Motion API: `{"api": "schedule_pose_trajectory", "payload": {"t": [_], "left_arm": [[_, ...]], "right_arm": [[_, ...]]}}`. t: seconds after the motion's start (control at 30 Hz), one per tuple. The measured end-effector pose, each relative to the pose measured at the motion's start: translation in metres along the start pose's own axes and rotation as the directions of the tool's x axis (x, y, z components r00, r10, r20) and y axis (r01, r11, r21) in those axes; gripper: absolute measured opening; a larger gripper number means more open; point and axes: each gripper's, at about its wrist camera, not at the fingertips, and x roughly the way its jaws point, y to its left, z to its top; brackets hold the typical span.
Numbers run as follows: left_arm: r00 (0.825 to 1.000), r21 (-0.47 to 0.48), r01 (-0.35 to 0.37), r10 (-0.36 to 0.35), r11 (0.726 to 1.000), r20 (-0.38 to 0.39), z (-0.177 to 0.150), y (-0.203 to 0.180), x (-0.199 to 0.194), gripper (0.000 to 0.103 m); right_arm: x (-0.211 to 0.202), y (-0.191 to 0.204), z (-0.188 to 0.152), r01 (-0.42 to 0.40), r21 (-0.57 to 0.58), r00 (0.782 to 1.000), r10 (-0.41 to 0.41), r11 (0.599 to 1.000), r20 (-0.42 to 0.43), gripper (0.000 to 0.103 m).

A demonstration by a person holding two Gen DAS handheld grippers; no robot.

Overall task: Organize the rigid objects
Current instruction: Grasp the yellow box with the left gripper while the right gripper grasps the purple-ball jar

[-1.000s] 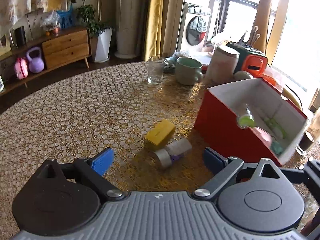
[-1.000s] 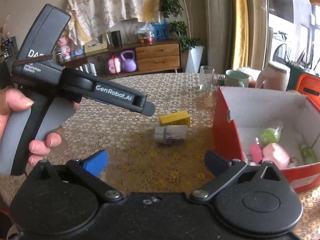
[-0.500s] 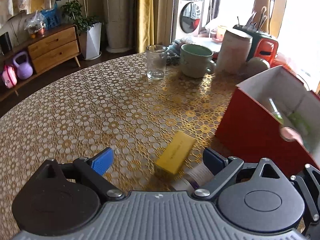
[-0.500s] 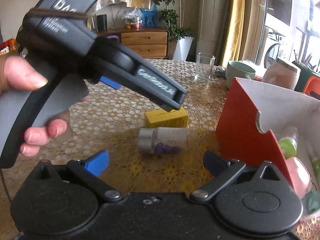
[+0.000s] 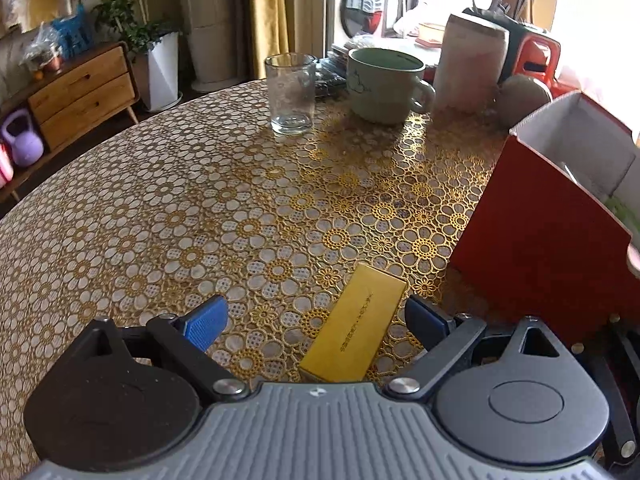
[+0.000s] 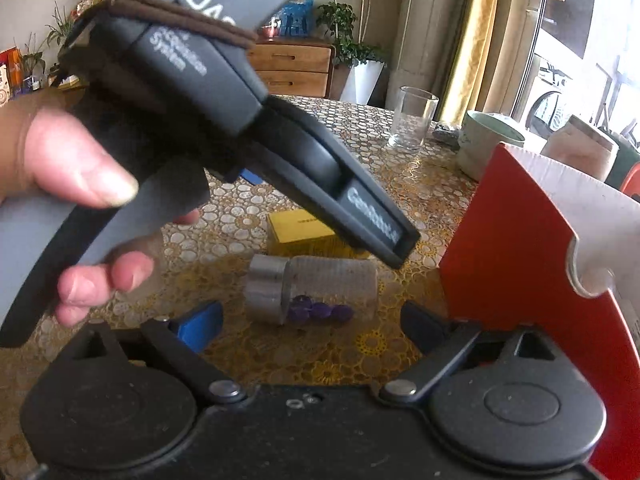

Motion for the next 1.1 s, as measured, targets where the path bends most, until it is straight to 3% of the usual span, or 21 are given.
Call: {"api": "schedule_pose_trajectory", "payload": {"t": [0.17, 0.27, 0.37, 0.53, 1.1], "left_arm": [[1.000, 0.027, 0.011, -0.011, 1.000, -0.005, -0.002, -0.004, 0.006, 0.072], [1.000, 0.035, 0.022, -0.022, 0.999, -0.008, -0.004, -0.005, 0.008, 0.065], [0.999, 0.040, 0.038, -0.037, 0.999, -0.014, -0.004, -0.007, 0.009, 0.047], [0.998, 0.040, 0.063, -0.062, 0.997, -0.024, -0.004, -0.008, 0.009, 0.032], [0.999, -0.003, -0.028, 0.028, 1.000, -0.045, -0.014, -0.009, -0.025, 0.030]], "right_arm": [[0.006, 0.001, 0.000, -0.005, -0.011, 1.000, 0.004, 1.000, -0.024, 0.075], [0.005, 0.002, 0.000, -0.009, -0.006, 1.000, 0.009, 1.000, -0.021, 0.067], [0.005, 0.001, 0.001, -0.013, 0.004, 1.000, 0.013, 1.000, -0.023, 0.067], [0.002, 0.001, 0.001, -0.016, 0.012, 0.999, 0.016, 1.000, -0.028, 0.067], [-0.047, -0.010, -0.014, -0.073, 0.081, 0.997, 0.075, 0.994, -0.021, 0.067]]}}
